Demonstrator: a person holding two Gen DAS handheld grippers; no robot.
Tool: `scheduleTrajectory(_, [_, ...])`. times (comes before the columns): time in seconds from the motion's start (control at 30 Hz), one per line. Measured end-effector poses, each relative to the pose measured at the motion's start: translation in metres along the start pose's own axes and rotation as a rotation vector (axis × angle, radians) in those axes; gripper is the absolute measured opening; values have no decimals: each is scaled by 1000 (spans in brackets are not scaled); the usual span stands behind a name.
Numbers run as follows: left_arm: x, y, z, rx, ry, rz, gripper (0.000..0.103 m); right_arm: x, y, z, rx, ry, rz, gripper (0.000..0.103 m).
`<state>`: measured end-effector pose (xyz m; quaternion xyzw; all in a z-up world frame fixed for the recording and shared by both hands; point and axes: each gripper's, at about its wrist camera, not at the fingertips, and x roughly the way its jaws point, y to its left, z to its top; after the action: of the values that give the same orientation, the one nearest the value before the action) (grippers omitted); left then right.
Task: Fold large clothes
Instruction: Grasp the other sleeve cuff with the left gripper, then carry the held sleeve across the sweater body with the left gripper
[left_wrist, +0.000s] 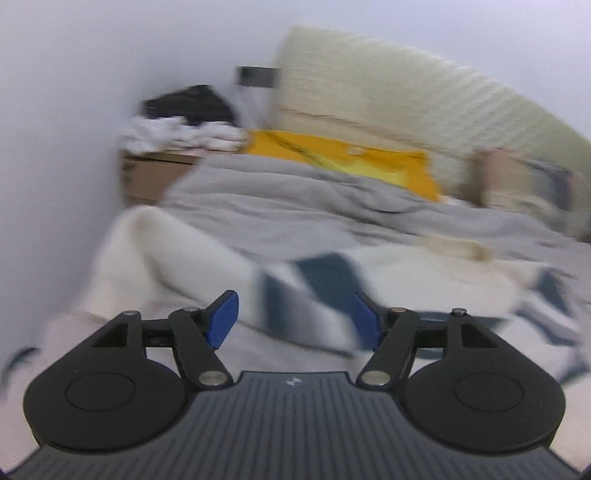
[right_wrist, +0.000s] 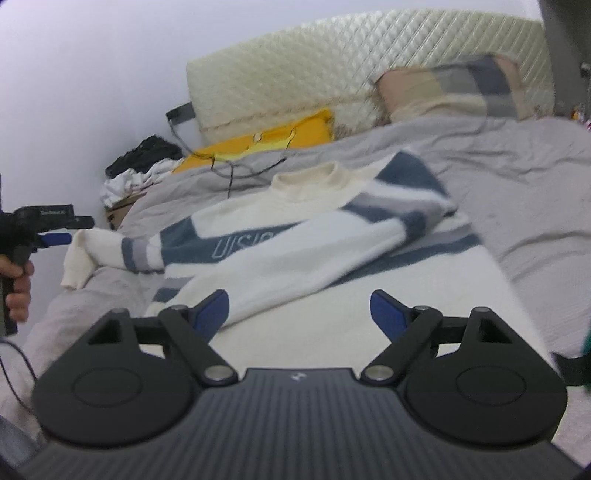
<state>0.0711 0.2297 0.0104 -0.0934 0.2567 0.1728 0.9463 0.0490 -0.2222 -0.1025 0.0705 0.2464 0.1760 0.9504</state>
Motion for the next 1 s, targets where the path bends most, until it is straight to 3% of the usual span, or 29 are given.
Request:
scheduleTrajectory(0.17, [51,71,1,39,67,204,74,34,5,-2,-6,61,17,85])
scheduleTrajectory(0.23, [67,95,-3,37,84,253,74,46,8,-4,-19,82,7,85])
scheduleTrajectory(0.43, [119,151,-13,6,126,314,75,76,11,-8,-24,132,-14,85])
scheduleTrajectory(0.63, [150,164,-11,15,115,369,75,99,7,-4,39,161,-33,85])
scheduleTrajectory(0.67, [152,165,-9,28,111,397,70,101,7,-2,46,160,-40,85])
scheduleTrajectory(0.73, [157,166,-3,59,108,432,48,105,6,0,59,160,-54,85])
scheduleTrajectory(0.8, [159,168,6,85,109,505,17,107,5,1,62,159,-64,85])
scheduleTrajectory(0.83, [160,170,10,99,104,546,10,107,5,1,59,157,-67,85])
scheduleTrajectory(0.9, [155,174,21,134,64,644,4,106,5,0,56,156,-73,85])
scheduleTrajectory(1.0, [131,177,43,206,-67,772,1,103,6,1,56,150,-68,85])
